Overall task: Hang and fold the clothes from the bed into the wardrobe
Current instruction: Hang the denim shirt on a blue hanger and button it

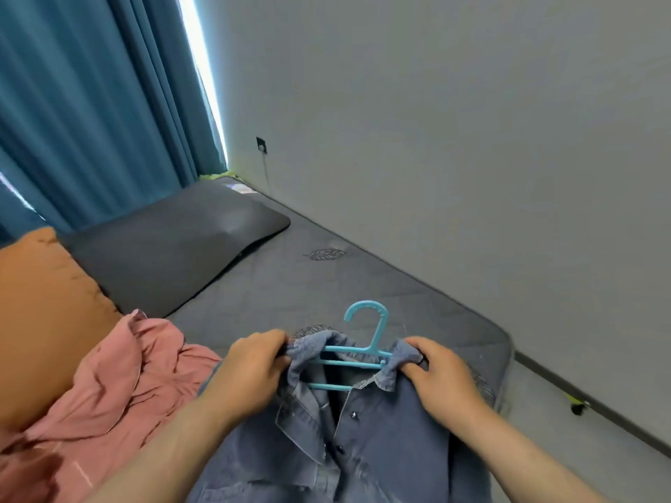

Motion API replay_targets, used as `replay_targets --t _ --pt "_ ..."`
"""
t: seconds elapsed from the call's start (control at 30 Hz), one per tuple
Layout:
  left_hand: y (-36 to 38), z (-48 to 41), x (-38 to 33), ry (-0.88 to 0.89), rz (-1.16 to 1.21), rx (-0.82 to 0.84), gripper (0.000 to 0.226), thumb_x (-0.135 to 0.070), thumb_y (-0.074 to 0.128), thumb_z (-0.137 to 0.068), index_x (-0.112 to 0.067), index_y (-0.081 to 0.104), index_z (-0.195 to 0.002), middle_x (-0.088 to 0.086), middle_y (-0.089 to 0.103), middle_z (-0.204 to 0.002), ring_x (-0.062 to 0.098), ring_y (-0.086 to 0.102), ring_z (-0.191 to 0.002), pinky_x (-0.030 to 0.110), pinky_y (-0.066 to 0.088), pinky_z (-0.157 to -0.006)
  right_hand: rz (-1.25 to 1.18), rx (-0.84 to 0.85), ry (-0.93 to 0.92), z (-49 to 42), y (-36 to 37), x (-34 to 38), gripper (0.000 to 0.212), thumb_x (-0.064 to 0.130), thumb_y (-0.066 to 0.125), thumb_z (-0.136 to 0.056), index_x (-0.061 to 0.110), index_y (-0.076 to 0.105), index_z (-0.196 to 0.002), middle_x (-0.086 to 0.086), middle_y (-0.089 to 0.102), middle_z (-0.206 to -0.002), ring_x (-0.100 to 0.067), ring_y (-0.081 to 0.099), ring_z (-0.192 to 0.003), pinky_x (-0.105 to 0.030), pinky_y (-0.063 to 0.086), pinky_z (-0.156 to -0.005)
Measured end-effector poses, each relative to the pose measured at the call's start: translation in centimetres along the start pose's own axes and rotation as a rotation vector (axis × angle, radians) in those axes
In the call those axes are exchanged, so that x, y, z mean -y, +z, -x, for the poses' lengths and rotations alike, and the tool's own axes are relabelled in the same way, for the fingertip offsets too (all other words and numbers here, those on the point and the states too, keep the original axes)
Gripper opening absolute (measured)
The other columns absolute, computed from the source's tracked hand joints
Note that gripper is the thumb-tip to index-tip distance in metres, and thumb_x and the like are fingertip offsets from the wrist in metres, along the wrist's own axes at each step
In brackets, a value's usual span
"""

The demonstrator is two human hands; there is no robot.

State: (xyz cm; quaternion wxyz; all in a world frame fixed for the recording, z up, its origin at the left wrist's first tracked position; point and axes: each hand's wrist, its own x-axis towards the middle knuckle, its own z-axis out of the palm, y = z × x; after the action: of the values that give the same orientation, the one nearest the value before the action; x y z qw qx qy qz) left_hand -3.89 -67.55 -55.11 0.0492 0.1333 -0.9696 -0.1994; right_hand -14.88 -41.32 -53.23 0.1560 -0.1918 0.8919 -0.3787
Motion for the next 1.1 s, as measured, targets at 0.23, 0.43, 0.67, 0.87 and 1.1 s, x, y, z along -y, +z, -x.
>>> replay_targets --t 0.23,0.43,0.67,0.87,1.1 --pt "14.2 -11.3 4.6 0.026 -0.106 -0.118 0.021 -0.03 0.043 -0.082 -0.016 0.059 -0.084 0.006 0.067 -0.081 0.037 0.059 -0.08 0.043 0.044 -0.067 0.057 -0.036 -0.01 -13.7 6.8 -12.7 0.025 0.007 0.056 -0.093 0.019 0.059 -0.114 0.002 0.064 -0.107 -0.015 0.053 -0.092 -0.016 0.029 -0.068" --pt "26.3 -19.1 7.4 0.025 -0.195 -0.244 0.019 -0.024 0.045 -0.081 -0.019 0.062 -0.088 0.004 0.063 -0.081 0.035 0.055 -0.079 0.037 0.03 -0.072 0.11 -0.007 0.069 -21.6 13.7 -23.5 0.021 0.023 0.05 -0.098 0.023 0.047 -0.119 -0.008 0.063 -0.115 -0.032 0.058 -0.104 -0.034 0.041 -0.077" --pt "36.9 -23.5 11.2 -0.029 -0.226 -0.206 0.031 -0.038 0.021 -0.086 -0.019 0.04 -0.072 0.013 0.056 -0.074 0.037 0.052 -0.071 0.038 0.027 -0.066 0.366 -0.053 0.005 -25.9 17.6 -30.7 0.034 0.034 0.04 -0.1 0.014 0.043 -0.128 -0.012 0.064 -0.111 -0.036 0.058 -0.101 -0.04 0.038 -0.075" --pt "37.8 -35.9 12.4 -0.005 -0.326 -0.208 0.026 -0.031 0.028 -0.092 -0.016 0.042 -0.077 0.026 0.06 -0.089 0.046 0.055 -0.083 0.045 0.036 -0.07 0.424 -0.13 -0.094 -36.7 16.8 -32.1 0.031 0.035 0.035 -0.101 0.013 0.041 -0.122 -0.015 0.064 -0.107 -0.038 0.058 -0.095 -0.04 0.033 -0.069" --pt "41.0 -41.3 13.2 -0.015 -0.271 -0.238 0.031 -0.029 0.03 -0.091 -0.008 0.05 -0.081 0.028 0.059 -0.086 0.048 0.053 -0.08 0.046 0.034 -0.068 0.458 -0.229 -0.047 -40.0 17.9 -33.6 0.031 0.035 0.038 -0.098 0.012 0.043 -0.119 -0.011 0.065 -0.104 -0.037 0.06 -0.092 -0.037 0.03 -0.064"
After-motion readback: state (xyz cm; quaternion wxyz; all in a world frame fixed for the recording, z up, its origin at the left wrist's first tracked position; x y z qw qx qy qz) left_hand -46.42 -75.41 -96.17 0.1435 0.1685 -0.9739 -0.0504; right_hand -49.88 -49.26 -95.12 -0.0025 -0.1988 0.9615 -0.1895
